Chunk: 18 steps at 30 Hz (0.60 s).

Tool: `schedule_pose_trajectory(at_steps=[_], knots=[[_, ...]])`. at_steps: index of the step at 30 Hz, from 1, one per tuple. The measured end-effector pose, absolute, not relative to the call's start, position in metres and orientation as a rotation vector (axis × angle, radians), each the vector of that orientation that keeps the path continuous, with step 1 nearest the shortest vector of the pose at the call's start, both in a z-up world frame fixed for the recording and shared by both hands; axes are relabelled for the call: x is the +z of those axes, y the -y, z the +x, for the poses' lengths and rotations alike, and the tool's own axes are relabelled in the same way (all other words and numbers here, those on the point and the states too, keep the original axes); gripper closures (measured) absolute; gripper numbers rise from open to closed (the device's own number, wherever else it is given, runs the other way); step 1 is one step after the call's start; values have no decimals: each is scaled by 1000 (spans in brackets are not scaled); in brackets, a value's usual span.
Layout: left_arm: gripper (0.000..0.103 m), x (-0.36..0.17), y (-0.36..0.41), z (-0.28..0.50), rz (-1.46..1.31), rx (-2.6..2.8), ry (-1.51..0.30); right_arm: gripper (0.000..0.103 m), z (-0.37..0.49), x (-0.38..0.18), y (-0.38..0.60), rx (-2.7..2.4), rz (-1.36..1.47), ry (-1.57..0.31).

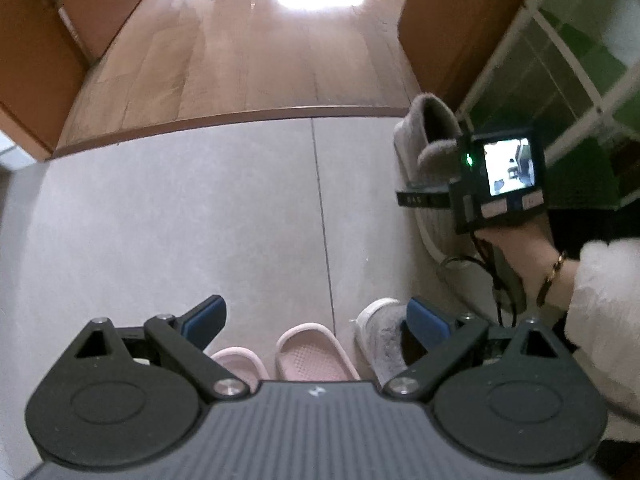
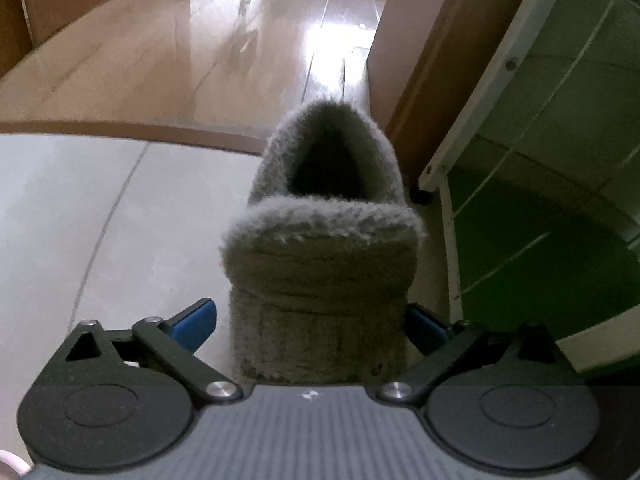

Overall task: Organize objects
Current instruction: 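Grasp the upright grey slipper by its heel with the right tool, then carry the grey slipper with the right tool beside the first grey slipper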

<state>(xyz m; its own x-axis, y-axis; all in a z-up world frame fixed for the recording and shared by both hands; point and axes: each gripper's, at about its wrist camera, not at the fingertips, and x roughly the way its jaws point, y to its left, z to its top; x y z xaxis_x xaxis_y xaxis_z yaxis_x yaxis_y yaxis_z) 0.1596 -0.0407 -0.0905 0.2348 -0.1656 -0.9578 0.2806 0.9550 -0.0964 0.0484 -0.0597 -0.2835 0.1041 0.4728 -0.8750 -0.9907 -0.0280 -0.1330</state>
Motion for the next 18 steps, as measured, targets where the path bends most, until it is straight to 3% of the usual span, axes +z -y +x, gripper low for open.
schedule_pose_trajectory(at_steps=[9, 10, 11, 18], knots=[[7, -91, 36, 165, 85, -277, -1306, 37, 41, -287, 69, 1493, -1081, -578], [7, -91, 37, 165, 91, -276, -1303, 38, 41, -287, 70, 1498, -1086, -576], [7, -90, 38, 165, 97, -276, -1301, 40, 42, -286, 71, 1674, -1180, -452], [7, -90, 38, 167, 102, -263, -1294, 43, 57, -277, 82, 1780, -1259, -427]])
